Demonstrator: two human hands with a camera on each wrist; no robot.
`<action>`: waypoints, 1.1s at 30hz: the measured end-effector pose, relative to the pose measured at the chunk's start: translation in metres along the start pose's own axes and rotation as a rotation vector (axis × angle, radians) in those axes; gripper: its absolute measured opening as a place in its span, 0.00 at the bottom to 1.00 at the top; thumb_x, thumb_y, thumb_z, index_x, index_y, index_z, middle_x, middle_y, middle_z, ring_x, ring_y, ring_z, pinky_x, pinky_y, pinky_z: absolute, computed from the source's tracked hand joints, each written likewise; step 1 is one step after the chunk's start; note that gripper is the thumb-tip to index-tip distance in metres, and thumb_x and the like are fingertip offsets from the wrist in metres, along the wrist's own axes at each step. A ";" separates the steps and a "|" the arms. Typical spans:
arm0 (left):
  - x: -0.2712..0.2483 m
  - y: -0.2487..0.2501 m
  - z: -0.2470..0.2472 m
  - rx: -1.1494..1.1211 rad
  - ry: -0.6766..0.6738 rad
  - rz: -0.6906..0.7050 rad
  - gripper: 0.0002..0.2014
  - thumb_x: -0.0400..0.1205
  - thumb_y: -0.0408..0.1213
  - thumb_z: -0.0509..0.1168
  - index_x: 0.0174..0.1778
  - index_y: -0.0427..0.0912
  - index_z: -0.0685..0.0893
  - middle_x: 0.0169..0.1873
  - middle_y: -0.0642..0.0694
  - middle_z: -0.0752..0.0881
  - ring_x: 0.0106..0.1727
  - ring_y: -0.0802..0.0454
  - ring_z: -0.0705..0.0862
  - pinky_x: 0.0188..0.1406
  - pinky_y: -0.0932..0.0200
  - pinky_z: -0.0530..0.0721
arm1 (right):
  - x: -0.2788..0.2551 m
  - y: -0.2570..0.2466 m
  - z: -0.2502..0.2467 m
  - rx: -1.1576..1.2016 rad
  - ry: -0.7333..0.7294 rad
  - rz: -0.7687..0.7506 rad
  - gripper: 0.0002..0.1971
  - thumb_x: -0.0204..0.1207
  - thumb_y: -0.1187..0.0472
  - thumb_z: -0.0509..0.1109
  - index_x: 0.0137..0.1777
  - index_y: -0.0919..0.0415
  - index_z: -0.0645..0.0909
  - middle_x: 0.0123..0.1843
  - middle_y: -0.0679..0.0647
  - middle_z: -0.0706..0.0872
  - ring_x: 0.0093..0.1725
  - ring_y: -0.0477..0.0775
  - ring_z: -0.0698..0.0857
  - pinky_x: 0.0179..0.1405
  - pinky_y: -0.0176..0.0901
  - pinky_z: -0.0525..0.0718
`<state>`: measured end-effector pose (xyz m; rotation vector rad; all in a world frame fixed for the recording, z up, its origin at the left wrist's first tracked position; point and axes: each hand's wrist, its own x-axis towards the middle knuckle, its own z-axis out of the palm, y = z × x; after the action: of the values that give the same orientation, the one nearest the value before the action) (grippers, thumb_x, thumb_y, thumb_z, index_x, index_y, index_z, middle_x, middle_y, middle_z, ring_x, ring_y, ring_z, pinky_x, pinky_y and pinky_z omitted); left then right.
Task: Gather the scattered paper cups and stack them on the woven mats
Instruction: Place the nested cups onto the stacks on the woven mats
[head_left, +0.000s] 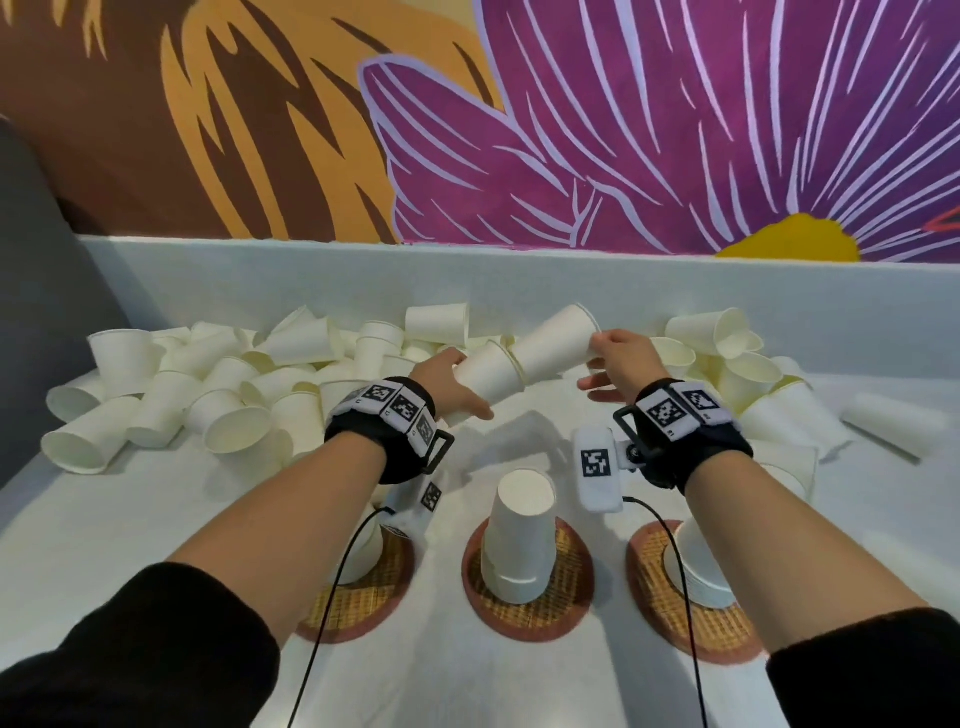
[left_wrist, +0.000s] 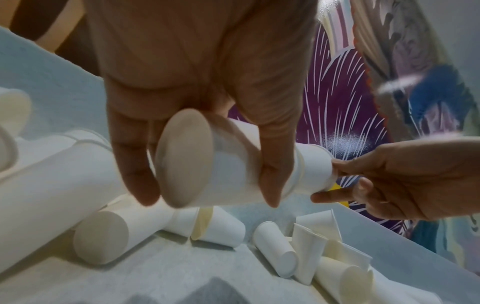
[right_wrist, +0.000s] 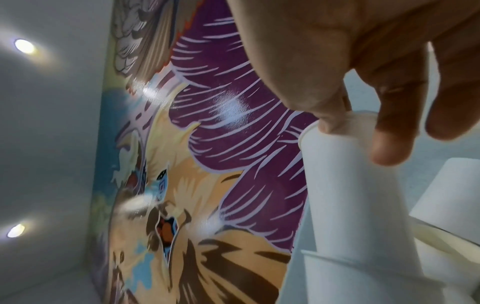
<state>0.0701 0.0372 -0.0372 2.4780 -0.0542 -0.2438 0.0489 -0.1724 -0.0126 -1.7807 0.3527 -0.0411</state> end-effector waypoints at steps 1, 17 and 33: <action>-0.003 0.003 0.001 -0.006 0.004 0.031 0.38 0.66 0.42 0.80 0.71 0.45 0.70 0.63 0.43 0.80 0.60 0.43 0.80 0.52 0.55 0.79 | -0.006 -0.001 0.003 -0.036 -0.047 0.001 0.13 0.84 0.62 0.55 0.62 0.65 0.75 0.51 0.62 0.78 0.28 0.53 0.82 0.30 0.43 0.81; -0.044 0.026 -0.036 -0.344 0.052 0.136 0.23 0.73 0.57 0.71 0.58 0.46 0.83 0.48 0.47 0.85 0.44 0.51 0.84 0.34 0.62 0.81 | -0.054 -0.022 0.002 -0.454 -0.730 0.110 0.23 0.83 0.44 0.54 0.52 0.58 0.85 0.51 0.52 0.92 0.33 0.46 0.86 0.49 0.41 0.79; -0.108 0.012 0.046 0.375 -0.236 0.560 0.30 0.82 0.54 0.61 0.78 0.45 0.64 0.73 0.44 0.70 0.72 0.47 0.71 0.71 0.52 0.71 | -0.098 0.084 0.025 -0.390 -0.586 -0.219 0.36 0.59 0.65 0.82 0.66 0.53 0.69 0.58 0.47 0.80 0.58 0.46 0.80 0.50 0.33 0.77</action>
<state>-0.0440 0.0107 -0.0484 2.6592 -0.9531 -0.2992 -0.0571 -0.1398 -0.0834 -2.1083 -0.2764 0.4127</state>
